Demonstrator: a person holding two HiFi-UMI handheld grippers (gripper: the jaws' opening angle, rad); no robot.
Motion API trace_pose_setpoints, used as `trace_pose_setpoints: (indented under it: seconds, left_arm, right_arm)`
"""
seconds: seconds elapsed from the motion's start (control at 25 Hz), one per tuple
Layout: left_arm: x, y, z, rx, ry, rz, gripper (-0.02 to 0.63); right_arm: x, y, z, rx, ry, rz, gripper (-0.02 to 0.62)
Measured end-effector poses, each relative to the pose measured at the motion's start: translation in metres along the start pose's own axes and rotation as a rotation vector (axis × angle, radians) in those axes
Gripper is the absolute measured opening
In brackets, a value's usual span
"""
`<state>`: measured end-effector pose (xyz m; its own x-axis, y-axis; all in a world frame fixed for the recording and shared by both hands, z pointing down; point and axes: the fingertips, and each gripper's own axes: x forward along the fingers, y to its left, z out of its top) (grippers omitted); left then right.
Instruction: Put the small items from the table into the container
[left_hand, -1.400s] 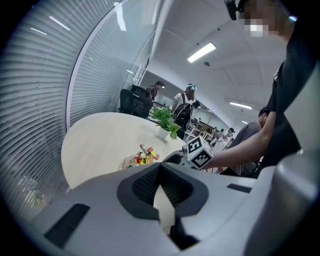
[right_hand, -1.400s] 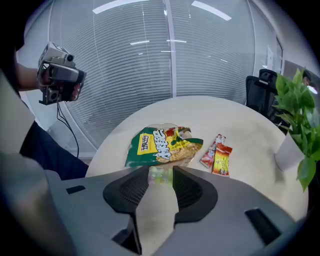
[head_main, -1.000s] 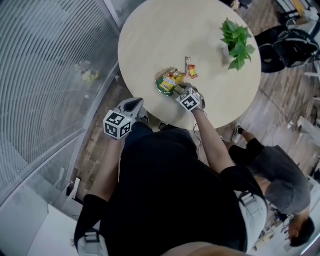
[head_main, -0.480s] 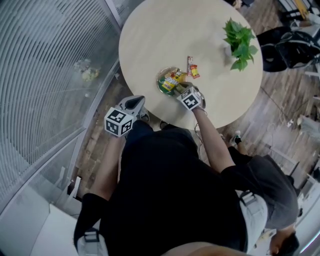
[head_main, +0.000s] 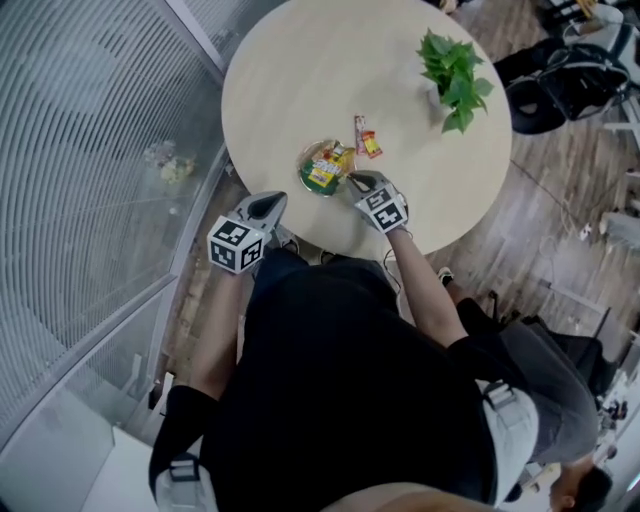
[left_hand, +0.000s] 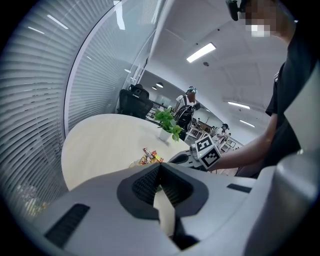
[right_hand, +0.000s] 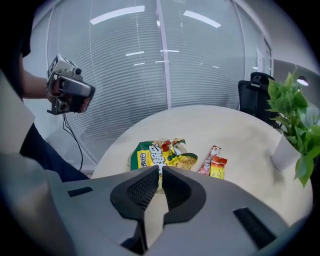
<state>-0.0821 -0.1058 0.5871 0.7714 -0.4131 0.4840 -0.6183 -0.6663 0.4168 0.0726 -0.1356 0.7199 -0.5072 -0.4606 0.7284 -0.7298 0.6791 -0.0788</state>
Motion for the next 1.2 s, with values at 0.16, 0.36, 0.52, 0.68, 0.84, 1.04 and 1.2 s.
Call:
trace_pose_setpoints:
  seconds: [0.16, 0.36, 0.52, 0.68, 0.84, 1.04, 1.2]
  left_arm:
    - [0.012, -0.014, 0.005, 0.027, 0.001, -0.008, 0.0]
    - [0.025, -0.037, 0.001, 0.049, 0.017, -0.011, 0.0]
    - [0.032, -0.055, 0.0, 0.064, 0.014, -0.003, 0.0]
    - [0.034, -0.069, -0.006, 0.068, 0.009, 0.009, 0.0]
    - [0.032, -0.078, -0.012, 0.066, 0.001, 0.029, 0.0]
    - [0.031, -0.087, -0.014, 0.072, -0.018, 0.046, 0.0]
    - [0.028, -0.092, -0.017, 0.074, -0.022, 0.051, 0.0]
  right_arm:
    - [-0.02, -0.003, -0.021, 0.04, -0.028, -0.003, 0.023]
    - [-0.05, -0.007, -0.057, 0.017, -0.034, -0.085, 0.023]
    - [-0.065, 0.0, -0.08, 0.042, -0.04, -0.054, 0.023]
    - [-0.073, 0.002, -0.094, 0.047, -0.052, -0.031, 0.023]
    - [-0.079, 0.006, -0.098, 0.036, -0.058, -0.019, 0.023]
    - [-0.085, 0.006, -0.098, 0.017, -0.065, -0.013, 0.023]
    - [-0.089, 0.007, -0.099, 0.018, -0.066, -0.007, 0.023]
